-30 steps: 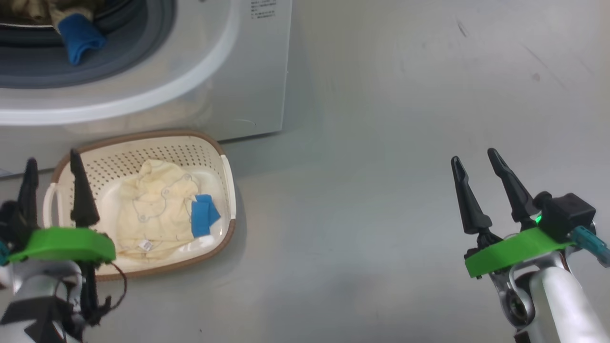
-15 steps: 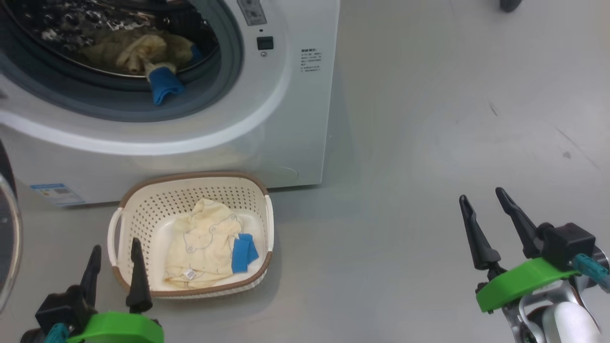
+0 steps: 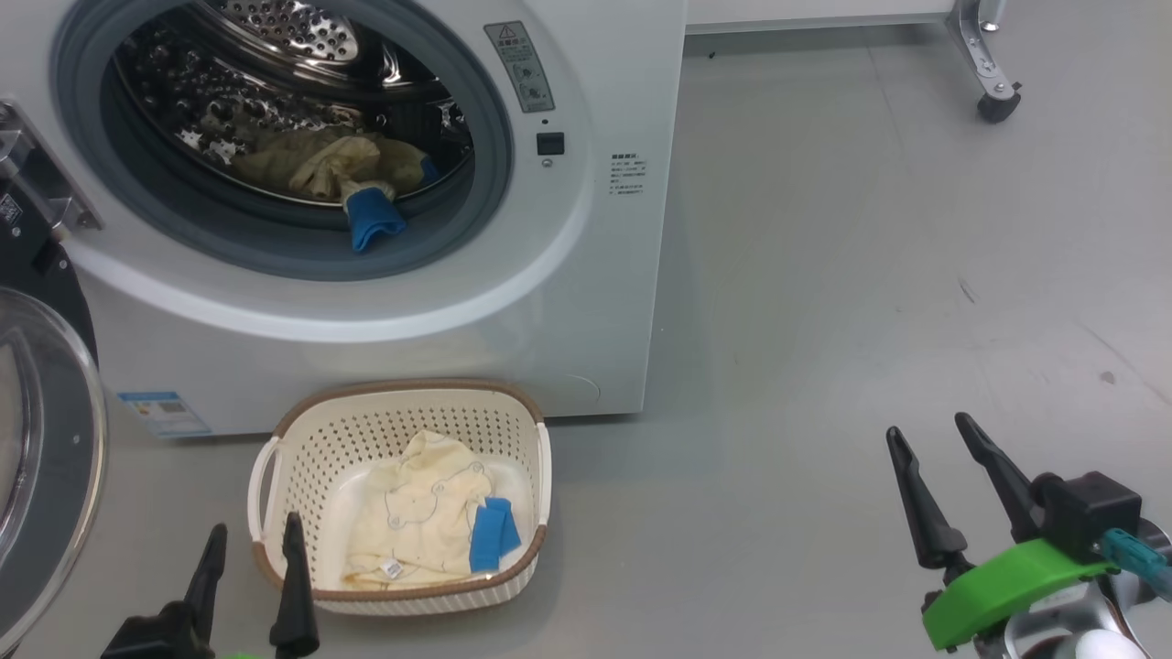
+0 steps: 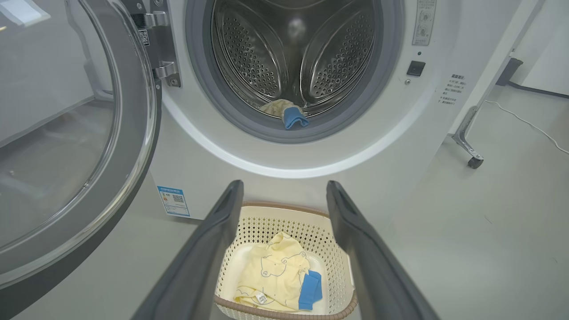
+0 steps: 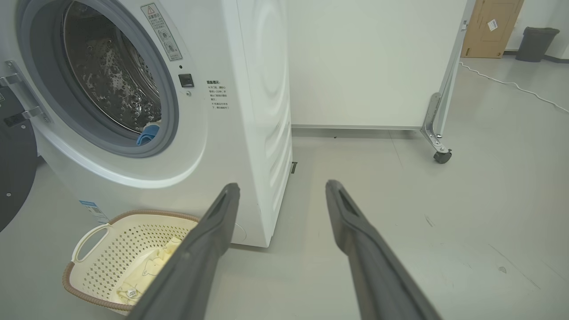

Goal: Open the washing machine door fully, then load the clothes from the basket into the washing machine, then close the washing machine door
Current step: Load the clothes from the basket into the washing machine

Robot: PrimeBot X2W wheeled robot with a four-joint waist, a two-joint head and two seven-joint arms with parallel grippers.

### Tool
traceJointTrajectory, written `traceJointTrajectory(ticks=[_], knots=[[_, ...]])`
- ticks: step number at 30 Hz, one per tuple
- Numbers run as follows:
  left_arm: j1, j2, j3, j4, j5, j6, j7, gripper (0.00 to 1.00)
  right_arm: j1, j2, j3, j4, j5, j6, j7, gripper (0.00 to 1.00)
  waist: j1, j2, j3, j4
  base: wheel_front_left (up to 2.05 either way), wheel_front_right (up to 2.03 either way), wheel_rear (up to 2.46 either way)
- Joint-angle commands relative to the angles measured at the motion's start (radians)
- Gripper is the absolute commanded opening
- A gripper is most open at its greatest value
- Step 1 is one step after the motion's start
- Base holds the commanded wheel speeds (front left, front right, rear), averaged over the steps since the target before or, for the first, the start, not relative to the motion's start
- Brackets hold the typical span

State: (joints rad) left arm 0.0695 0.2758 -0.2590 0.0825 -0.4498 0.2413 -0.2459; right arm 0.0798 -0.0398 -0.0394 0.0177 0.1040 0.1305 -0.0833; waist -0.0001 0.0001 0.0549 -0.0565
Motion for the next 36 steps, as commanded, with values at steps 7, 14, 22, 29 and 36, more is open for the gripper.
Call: traceJointTrajectory(ticks=[7,14,22,29,36], knots=[[-0.018,0.019,0.032,-0.049,0.008,0.025,0.009,1.00,-0.016,-0.010,0.014,-0.054,-0.005,0.000,0.010,1.00,0.0001,-0.0001,-0.012,0.006,0.00,0.00,0.00],[-0.017,0.020,0.025,-0.055,0.006,0.028,0.013,1.00,-0.011,-0.010,0.017,-0.057,0.002,0.000,0.007,1.00,0.0001,-0.0001,-0.009,0.006,0.00,0.00,0.00],[-0.023,0.023,0.017,-0.053,0.007,0.028,0.014,1.00,-0.012,-0.010,0.018,-0.055,0.005,0.000,0.003,1.00,0.0001,-0.0001,-0.004,0.005,0.00,0.00,0.00],[-0.041,0.025,0.010,-0.053,0.012,0.033,0.016,1.00,-0.018,-0.010,0.020,-0.057,0.005,0.000,-0.002,1.00,0.0001,-0.0001,0.008,0.002,0.00,0.00,0.00],[-0.084,0.025,0.005,-0.049,0.020,0.039,0.021,1.00,-0.031,-0.010,0.018,-0.062,0.006,0.000,-0.005,1.00,0.0001,-0.0001,0.038,-0.001,0.00,0.00,0.00]])
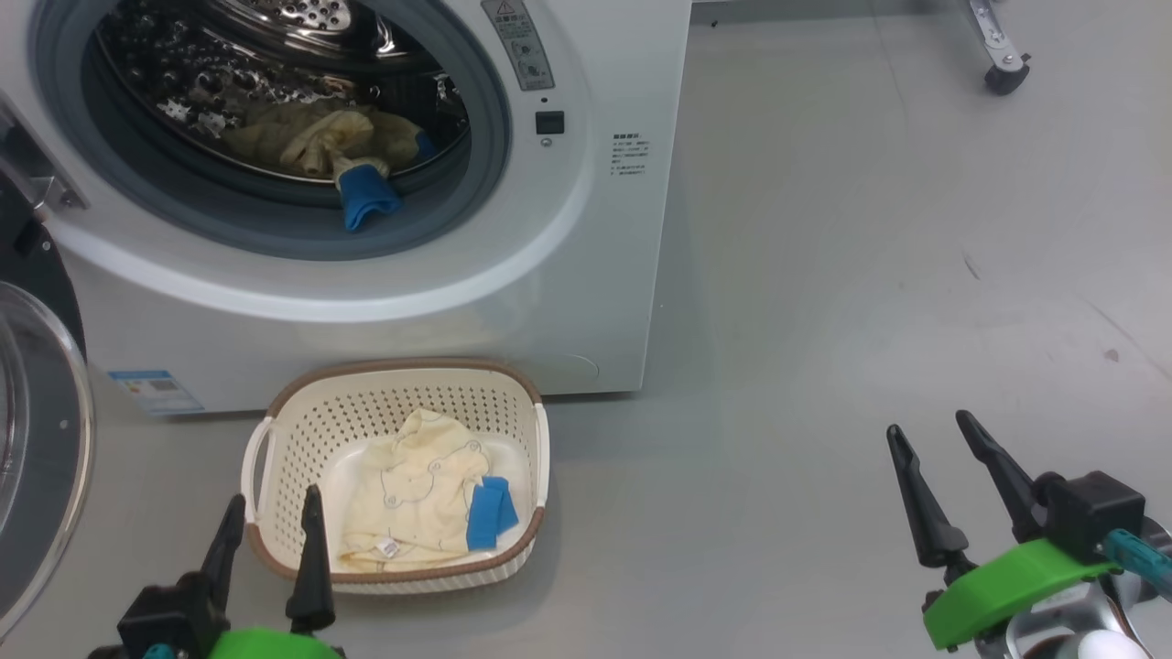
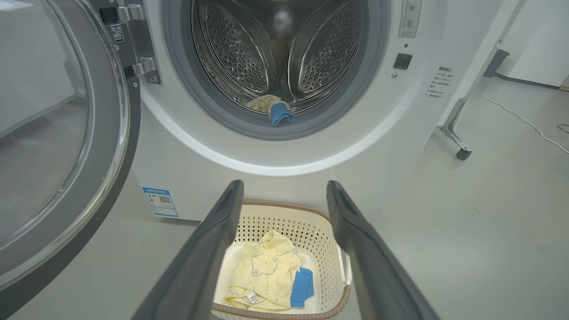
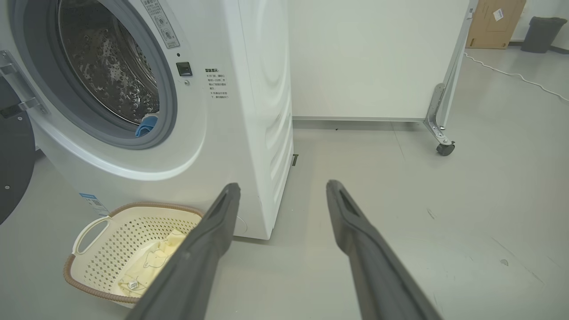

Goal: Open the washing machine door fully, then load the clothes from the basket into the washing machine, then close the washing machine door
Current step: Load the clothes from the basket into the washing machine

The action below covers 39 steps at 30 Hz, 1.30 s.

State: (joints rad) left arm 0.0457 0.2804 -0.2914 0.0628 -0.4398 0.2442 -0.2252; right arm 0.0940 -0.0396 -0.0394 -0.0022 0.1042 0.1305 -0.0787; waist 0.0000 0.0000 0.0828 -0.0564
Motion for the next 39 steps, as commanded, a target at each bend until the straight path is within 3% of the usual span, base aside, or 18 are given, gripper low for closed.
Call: traceJointTrajectory(ticks=[1,7,18,30,39], knots=[[-0.070,0.020,0.037,-0.028,0.010,0.035,0.002,1.00,-0.049,-0.011,0.018,-0.044,0.007,0.000,-0.010,1.00,0.0000,0.0000,0.019,-0.001,0.00,0.00,0.00],[-0.165,0.027,0.041,0.003,0.000,0.018,0.028,1.00,-0.082,-0.011,0.019,-0.050,0.011,0.000,-0.018,1.00,0.0000,0.0000,0.083,-0.009,0.00,0.00,0.00],[-0.471,0.082,0.085,0.145,-0.068,-0.057,0.154,1.00,-0.179,-0.011,0.032,-0.036,0.013,0.000,-0.067,1.00,0.0000,0.0000,0.270,-0.067,0.00,0.00,0.00],[-0.878,0.213,0.108,0.343,-0.133,-0.167,0.418,1.00,-0.288,-0.011,0.073,0.050,0.086,0.000,-0.152,1.00,0.0000,0.0000,0.439,-0.179,0.00,0.00,0.00],[-1.105,0.321,0.129,0.454,-0.167,-0.187,0.635,1.00,-0.340,-0.011,0.110,0.100,0.143,0.000,-0.180,1.00,0.0000,0.0000,0.536,-0.249,0.00,0.00,0.00]])
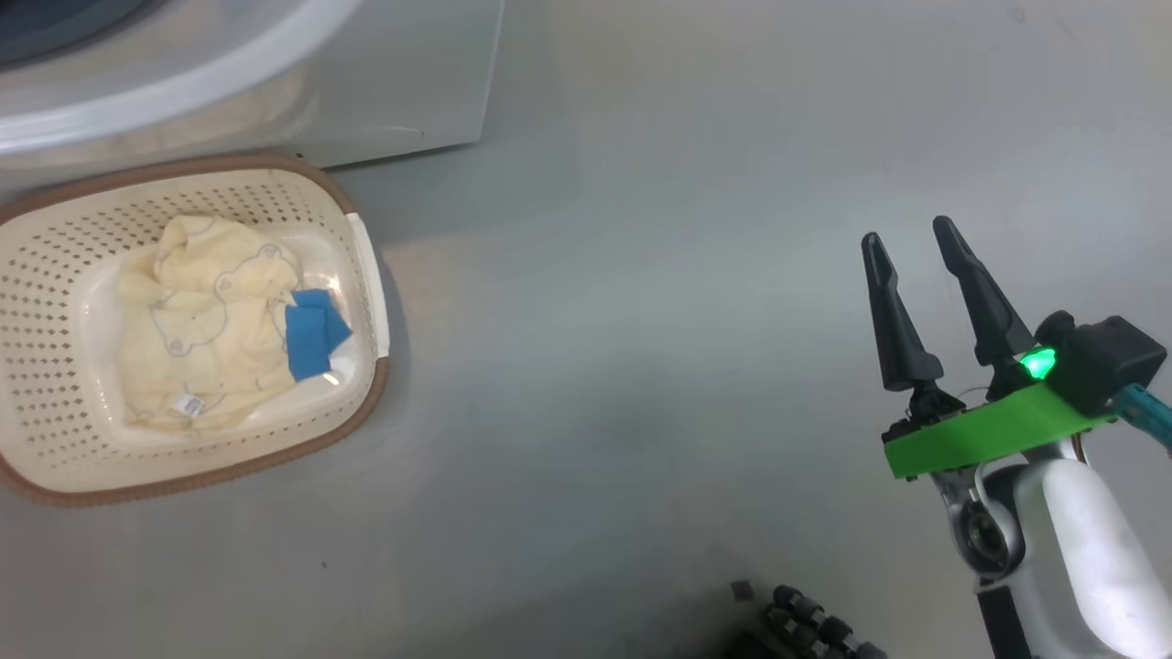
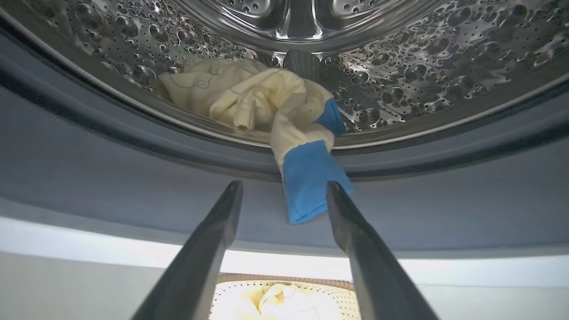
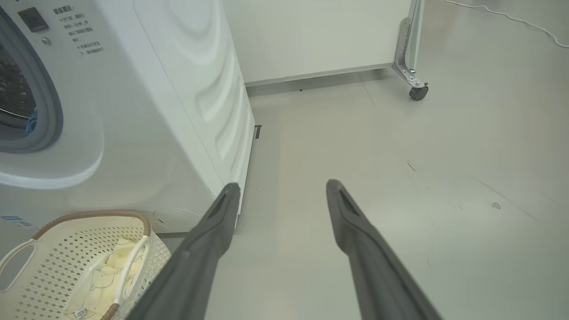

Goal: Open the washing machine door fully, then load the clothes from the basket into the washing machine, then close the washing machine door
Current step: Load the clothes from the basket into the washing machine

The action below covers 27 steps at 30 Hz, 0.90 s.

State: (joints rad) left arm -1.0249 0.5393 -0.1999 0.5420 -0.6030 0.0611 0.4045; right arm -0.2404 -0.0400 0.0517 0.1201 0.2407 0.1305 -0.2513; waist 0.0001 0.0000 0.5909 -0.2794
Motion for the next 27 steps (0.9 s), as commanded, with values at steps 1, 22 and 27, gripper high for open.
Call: traceJointTrajectory(ticks=[1,22,27], knots=[[-0.054,0.071,0.039,-0.018,-0.005,-0.003,0.021,1.00,-0.010,-0.010,0.022,-0.018,0.012,0.000,-0.009,1.00,-0.0001,0.0000,0.036,-0.031,0.00,0.00,0.00],[-0.204,0.140,0.060,0.037,-0.061,0.067,0.288,0.64,-0.045,-0.010,0.067,-0.025,0.075,0.000,-0.010,1.00,-0.0001,0.0000,0.125,-0.097,0.00,0.00,0.00],[-0.212,0.153,0.061,0.022,-0.057,0.070,0.279,0.00,-0.050,-0.010,0.067,-0.027,0.081,0.000,-0.010,1.00,-0.0001,0.0000,0.135,-0.099,0.00,0.00,0.00]])
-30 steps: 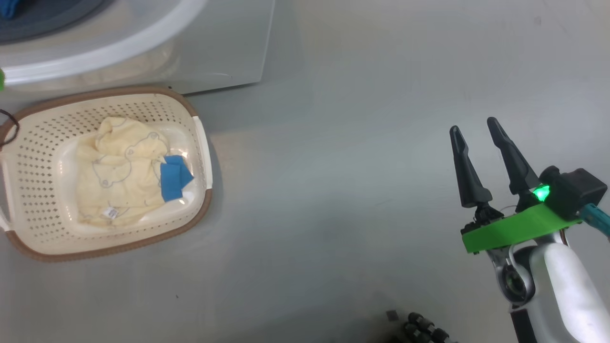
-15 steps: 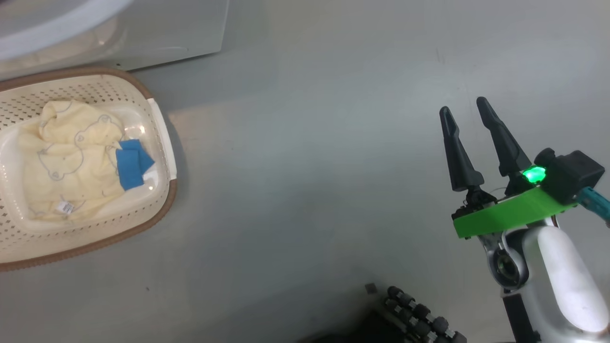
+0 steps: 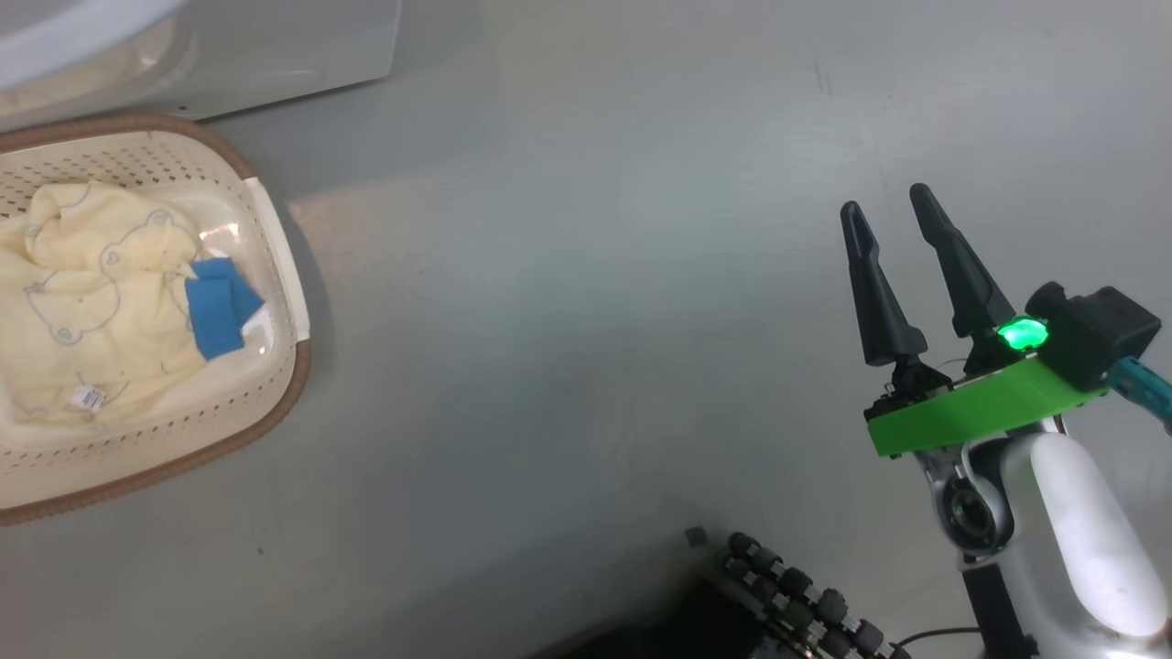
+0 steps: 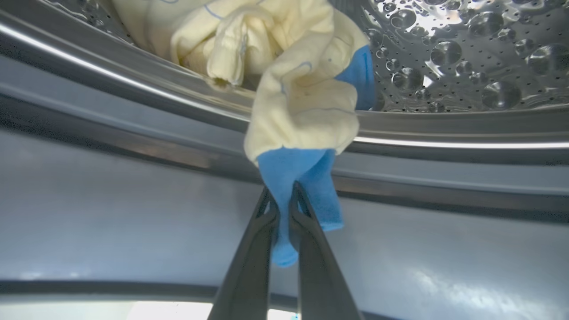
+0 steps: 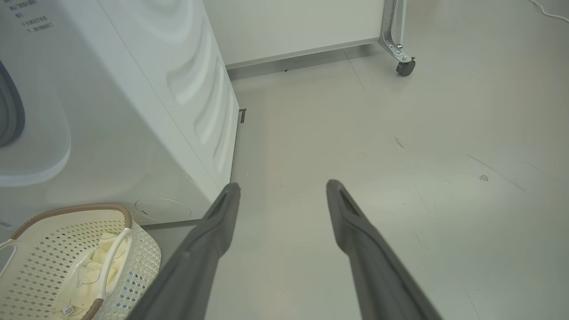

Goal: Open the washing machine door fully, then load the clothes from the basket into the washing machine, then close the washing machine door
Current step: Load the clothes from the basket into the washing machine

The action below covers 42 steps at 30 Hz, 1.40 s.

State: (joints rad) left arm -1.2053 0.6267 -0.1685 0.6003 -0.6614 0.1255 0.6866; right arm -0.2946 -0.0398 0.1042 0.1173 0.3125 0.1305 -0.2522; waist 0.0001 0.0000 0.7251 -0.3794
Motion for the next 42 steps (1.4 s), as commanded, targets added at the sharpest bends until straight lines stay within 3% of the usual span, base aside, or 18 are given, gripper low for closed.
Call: traceJointTrajectory(ticks=[1,8,16,21,22,23,24,35,42], knots=[[-0.033,0.067,0.030,-0.039,0.003,0.006,-0.007,0.00,0.003,-0.010,0.015,-0.024,0.010,0.000,-0.009,1.00,-0.0001,0.0000,0.002,0.002,0.00,0.00,0.00],[-0.063,0.099,0.024,-0.061,0.055,-0.011,-0.139,0.00,-0.009,-0.010,0.025,-0.030,0.018,0.000,-0.009,1.00,-0.0001,0.0000,0.025,-0.008,0.00,0.00,0.00],[-0.141,0.162,0.031,-0.052,0.144,-0.008,-0.351,0.00,-0.023,-0.010,0.046,-0.043,0.046,0.000,-0.009,1.00,-0.0001,0.0000,0.091,-0.068,0.00,0.00,0.00],[-0.193,0.182,0.029,-0.018,0.171,-0.040,-0.478,0.00,-0.021,-0.010,0.061,-0.039,0.063,0.000,-0.009,1.00,-0.0001,0.0000,0.120,-0.098,0.00,0.00,0.00],[-0.202,0.184,0.029,-0.006,0.175,-0.045,-0.501,0.24,-0.021,-0.010,0.062,-0.038,0.065,0.000,-0.009,1.00,-0.0001,0.0000,0.123,-0.101,0.00,0.00,0.00],[-0.211,0.184,0.027,0.008,0.178,-0.050,-0.518,0.88,-0.021,-0.010,0.063,-0.037,0.066,0.000,-0.009,1.00,-0.0001,0.0000,0.126,-0.102,0.00,0.00,0.00],[-0.218,0.186,0.022,0.022,0.186,-0.053,-0.534,1.00,-0.021,-0.010,0.064,-0.037,0.066,0.000,-0.009,1.00,-0.0001,0.0000,0.127,-0.103,0.00,0.00,0.00],[-0.279,0.146,-0.002,0.160,0.182,-0.090,-0.610,1.00,-0.037,-0.010,0.051,-0.040,0.057,0.000,-0.010,1.00,-0.0001,0.0000,0.122,-0.084,0.00,0.00,0.00],[-0.215,0.105,0.013,0.197,0.147,-0.089,-0.680,1.00,-0.039,-0.010,0.037,-0.038,0.053,0.000,-0.010,1.00,-0.0001,0.0000,0.082,-0.057,0.00,0.00,0.00]])
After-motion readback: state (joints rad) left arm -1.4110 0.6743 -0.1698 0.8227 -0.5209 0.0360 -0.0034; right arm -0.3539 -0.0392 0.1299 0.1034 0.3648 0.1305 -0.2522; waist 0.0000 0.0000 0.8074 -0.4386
